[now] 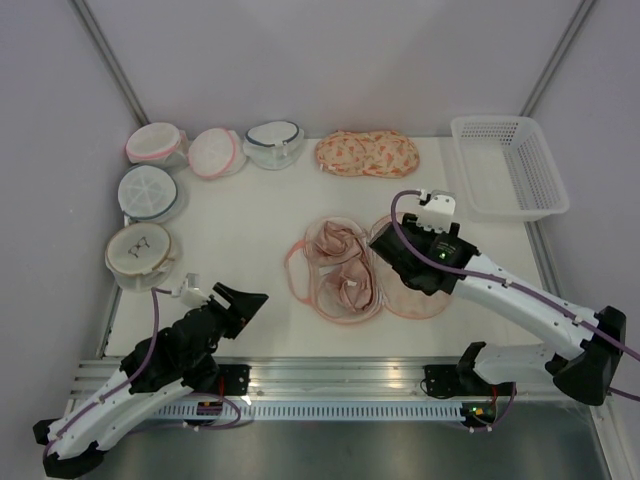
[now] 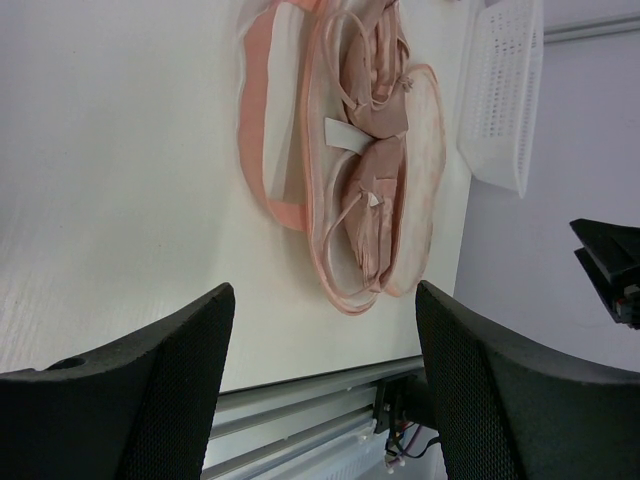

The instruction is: Unzip the laundry bag and remove the bra

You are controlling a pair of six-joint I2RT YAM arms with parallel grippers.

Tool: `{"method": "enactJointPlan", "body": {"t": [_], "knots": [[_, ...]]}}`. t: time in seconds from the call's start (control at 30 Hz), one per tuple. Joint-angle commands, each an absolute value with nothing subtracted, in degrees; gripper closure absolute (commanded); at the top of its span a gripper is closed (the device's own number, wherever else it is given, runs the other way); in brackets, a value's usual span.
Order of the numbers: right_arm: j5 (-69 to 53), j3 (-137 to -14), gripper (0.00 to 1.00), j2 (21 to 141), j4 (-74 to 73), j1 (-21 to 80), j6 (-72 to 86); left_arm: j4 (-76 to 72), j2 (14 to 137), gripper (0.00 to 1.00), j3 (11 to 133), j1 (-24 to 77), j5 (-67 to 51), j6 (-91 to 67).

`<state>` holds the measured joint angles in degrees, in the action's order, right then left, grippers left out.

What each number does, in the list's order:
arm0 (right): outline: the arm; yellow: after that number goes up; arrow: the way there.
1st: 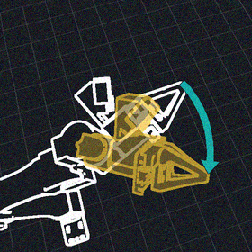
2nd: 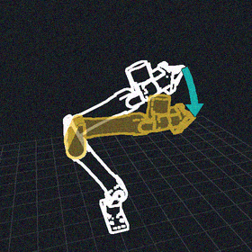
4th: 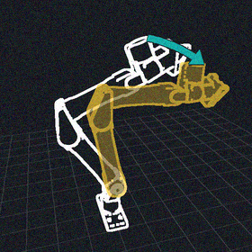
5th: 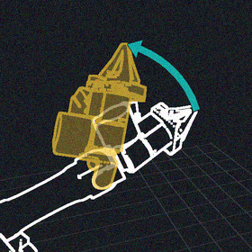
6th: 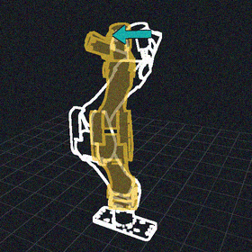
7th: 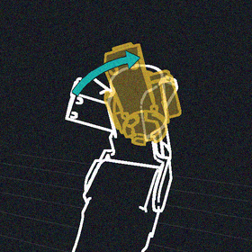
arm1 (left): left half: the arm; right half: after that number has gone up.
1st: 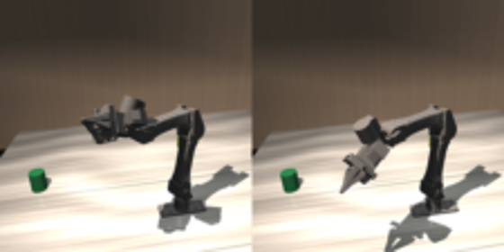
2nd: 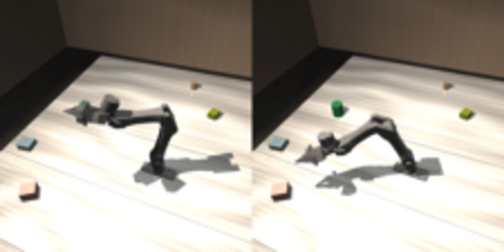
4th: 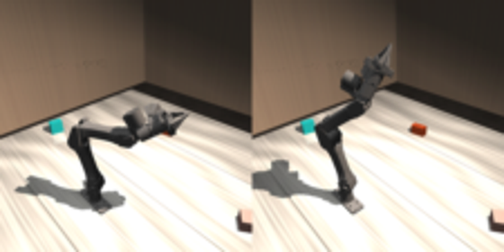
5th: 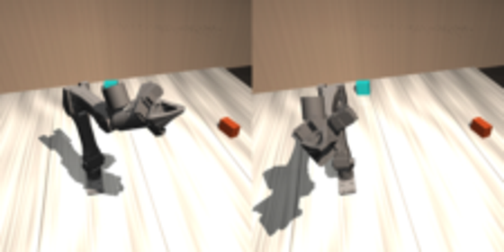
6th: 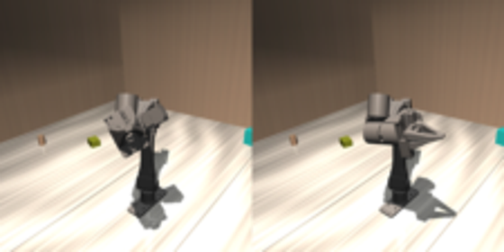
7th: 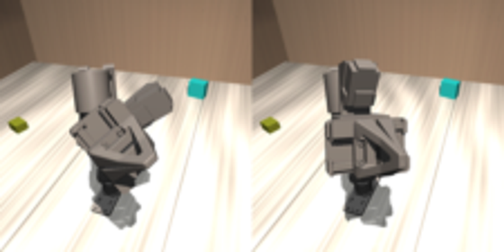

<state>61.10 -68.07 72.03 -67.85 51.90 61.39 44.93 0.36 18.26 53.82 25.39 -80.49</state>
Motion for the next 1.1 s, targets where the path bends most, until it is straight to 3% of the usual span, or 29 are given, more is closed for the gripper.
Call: {"method": "enactJointPlan", "body": {"t": [0.0,0.07,0.3,0.53,0.83,0.87,0.97,1.0,1.07], "knots": [[42.9,-62.3,0.34,69.3,-44.9,51.9,39.7,45.5,-3.3,0.22,19.2,54.0,25.8,-82.2],[36.1,-60.3,0.34,71.3,-38.4,51.9,36.4,45.5,-3.3,0.23,18.8,53.9,25.6,-82.4],[28.8,-62.4,0.35,84.9,-29.4,51.9,31.1,45.5,-3.3,0.23,19.3,54.0,24.9,-82.0],[28.8,-67.0,0.36,97.7,-28.1,50.8,28.7,45.7,-3.3,0.23,19.2,54.0,23.7,-81.7],[26.2,-67.3,0.39,105.4,-23.8,48.7,26.4,45.8,-3.3,0.23,18.5,54.0,22.9,-81.7],[25.5,-67.3,0.43,105.8,-23.3,48.5,26.2,45.9,-3.3,0.23,18.4,54.0,22.9,-81.6],[24.5,-67.3,0.68,106.6,-22.9,48.5,25.8,45.8,-3.3,0.23,18.1,54.0,22.6,-81.7],[23.8,-67.3,0.85,106.2,-22.9,48.4,25.8,45.8,-3.3,0.23,18.1,53.9,22.5,-81.7],[23.5,-66.8,0.98,105.3,-22.6,48.5,25.8,45.8,-3.3,0.23,17.9,54.0,22.4,-81.7]]}}
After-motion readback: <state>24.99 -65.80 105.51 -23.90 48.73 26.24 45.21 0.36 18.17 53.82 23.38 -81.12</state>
